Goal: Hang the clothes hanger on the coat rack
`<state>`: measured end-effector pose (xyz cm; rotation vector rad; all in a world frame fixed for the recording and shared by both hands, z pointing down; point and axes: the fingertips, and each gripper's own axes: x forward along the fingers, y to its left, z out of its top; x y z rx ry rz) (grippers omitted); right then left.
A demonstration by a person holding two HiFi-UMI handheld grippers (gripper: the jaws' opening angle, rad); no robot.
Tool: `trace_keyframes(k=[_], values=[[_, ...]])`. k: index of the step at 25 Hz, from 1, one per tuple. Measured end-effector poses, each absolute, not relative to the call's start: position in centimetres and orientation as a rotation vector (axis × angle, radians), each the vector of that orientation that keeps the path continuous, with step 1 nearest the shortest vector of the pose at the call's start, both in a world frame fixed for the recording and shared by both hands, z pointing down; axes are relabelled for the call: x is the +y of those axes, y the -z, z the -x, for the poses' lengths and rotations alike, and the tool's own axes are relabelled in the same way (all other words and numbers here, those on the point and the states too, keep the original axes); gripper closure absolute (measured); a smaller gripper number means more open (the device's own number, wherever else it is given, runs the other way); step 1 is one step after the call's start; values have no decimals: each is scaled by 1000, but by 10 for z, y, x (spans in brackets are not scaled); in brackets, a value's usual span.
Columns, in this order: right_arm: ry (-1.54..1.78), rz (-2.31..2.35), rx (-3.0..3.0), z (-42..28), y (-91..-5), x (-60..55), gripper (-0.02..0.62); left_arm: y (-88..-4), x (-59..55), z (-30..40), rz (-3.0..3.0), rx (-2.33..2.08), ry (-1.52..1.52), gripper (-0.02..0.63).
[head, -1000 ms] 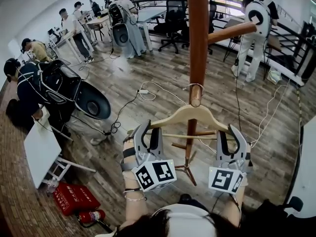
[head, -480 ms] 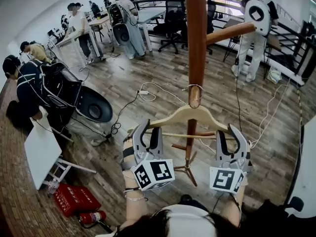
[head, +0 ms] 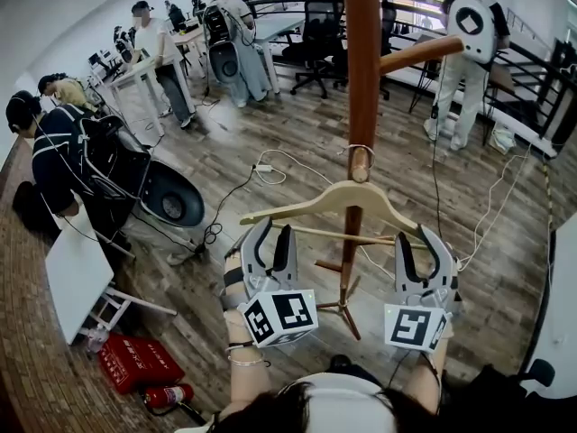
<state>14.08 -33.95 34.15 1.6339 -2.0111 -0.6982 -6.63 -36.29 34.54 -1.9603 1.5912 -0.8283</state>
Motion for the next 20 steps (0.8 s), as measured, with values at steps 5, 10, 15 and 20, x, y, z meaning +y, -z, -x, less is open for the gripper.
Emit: trace_keyframes(k=[5,10,15,20], values=[[689,-1634,-1998,-143,-342,-340,459,-348,-363,70,1944,1573,836,474],[698,-1641,-2001,-143,-335,-337,459,-337,-359,70,1943,1605,811,474],[696,-1647,-2004,-142,-331,-346,459,-338,-367,74,1944,1593,808,476],[687,-1660,-1996,-141,-334,-337,459,-342,-356,73,1976,1589,794,476]])
